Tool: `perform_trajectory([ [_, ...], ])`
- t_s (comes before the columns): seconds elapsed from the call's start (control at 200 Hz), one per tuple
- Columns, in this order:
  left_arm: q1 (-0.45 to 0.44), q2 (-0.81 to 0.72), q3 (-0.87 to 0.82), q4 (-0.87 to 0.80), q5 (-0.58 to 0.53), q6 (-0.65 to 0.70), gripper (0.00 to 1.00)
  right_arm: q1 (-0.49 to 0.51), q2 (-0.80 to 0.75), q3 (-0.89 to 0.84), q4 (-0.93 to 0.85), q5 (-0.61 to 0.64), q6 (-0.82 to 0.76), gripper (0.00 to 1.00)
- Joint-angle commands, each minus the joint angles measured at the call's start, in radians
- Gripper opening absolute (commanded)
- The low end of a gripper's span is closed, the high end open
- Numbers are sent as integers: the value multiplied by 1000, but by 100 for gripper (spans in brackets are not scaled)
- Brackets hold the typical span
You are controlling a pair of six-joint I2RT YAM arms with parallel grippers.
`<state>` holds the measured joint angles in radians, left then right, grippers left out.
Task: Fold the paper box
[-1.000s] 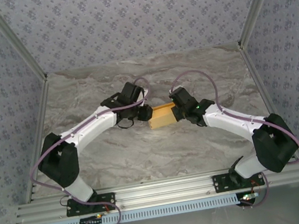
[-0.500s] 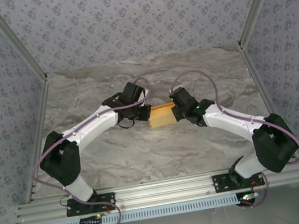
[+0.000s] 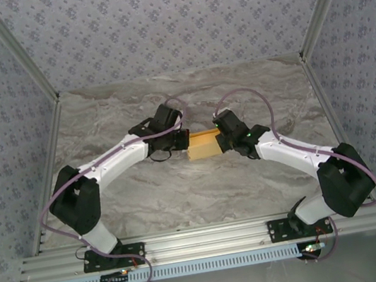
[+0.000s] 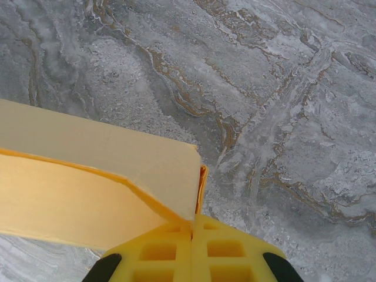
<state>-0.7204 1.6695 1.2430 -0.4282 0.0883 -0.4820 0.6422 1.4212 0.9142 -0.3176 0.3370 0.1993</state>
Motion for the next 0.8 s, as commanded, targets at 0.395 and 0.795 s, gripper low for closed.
perform_trajectory([
  [0.395,16,-82,-57,72,-26,-63,0,4,10,-23,-71,-31,14,0],
  [0.795,15,-87,-104,88,-45,-91,0,5,10,-20,-74,-30,10,0],
])
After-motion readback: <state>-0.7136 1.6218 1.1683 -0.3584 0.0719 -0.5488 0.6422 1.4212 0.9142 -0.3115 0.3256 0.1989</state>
